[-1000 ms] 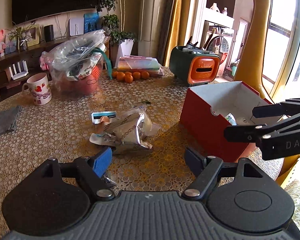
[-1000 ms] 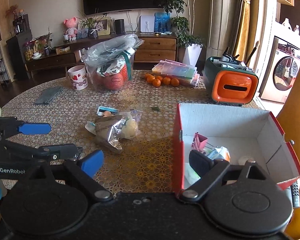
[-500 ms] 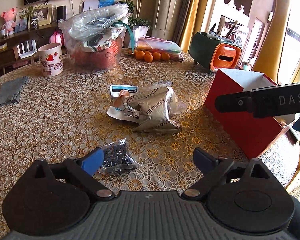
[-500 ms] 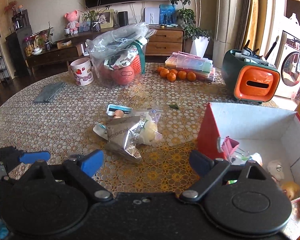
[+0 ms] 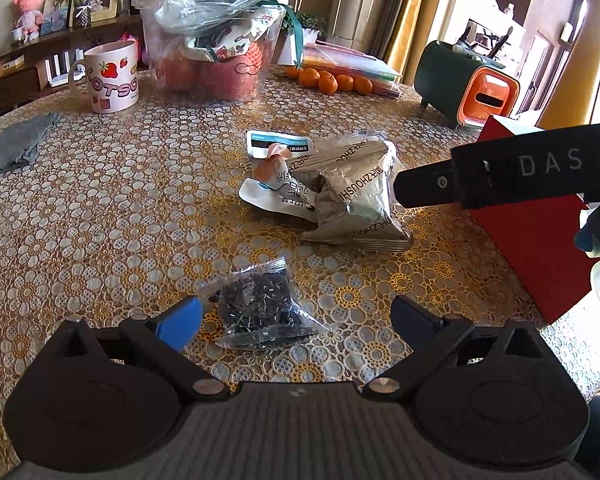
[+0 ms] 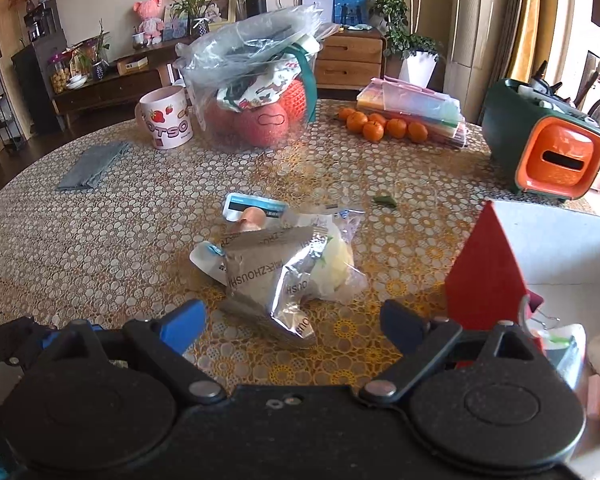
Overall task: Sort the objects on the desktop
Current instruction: 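Reach the left tool to the black parts bag while the right tool reaches the silver foil bag, then close the left tool on the black parts bag while the right tool grips the foil bag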
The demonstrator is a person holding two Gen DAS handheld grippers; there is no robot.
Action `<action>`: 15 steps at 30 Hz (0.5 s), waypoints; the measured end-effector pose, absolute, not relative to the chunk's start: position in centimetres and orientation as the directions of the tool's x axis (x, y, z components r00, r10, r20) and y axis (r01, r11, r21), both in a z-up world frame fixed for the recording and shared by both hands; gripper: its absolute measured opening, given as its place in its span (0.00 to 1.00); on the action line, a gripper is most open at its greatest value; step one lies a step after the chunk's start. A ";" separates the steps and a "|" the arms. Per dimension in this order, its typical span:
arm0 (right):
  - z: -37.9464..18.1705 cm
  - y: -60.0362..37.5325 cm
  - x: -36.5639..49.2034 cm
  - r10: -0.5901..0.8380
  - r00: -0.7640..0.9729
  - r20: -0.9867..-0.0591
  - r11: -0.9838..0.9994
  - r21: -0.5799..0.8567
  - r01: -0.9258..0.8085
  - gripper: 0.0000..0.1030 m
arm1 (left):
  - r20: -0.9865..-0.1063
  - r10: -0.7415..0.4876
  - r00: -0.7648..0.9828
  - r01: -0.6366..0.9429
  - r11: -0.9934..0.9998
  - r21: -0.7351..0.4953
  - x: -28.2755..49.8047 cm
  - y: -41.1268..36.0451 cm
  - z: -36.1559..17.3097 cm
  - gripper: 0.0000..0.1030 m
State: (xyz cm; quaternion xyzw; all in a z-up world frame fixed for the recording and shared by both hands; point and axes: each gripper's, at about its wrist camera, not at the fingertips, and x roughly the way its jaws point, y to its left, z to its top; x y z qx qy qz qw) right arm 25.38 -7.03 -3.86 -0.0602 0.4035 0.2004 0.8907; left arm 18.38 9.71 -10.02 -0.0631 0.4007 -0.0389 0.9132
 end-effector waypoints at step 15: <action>-7.6 -3.9 29.2 0.302 0.541 -0.785 0.920 0.090 -0.382 0.88 | -0.736 -0.102 0.670 0.006 0.991 -0.133 20.2 10.0 -11.9 0.98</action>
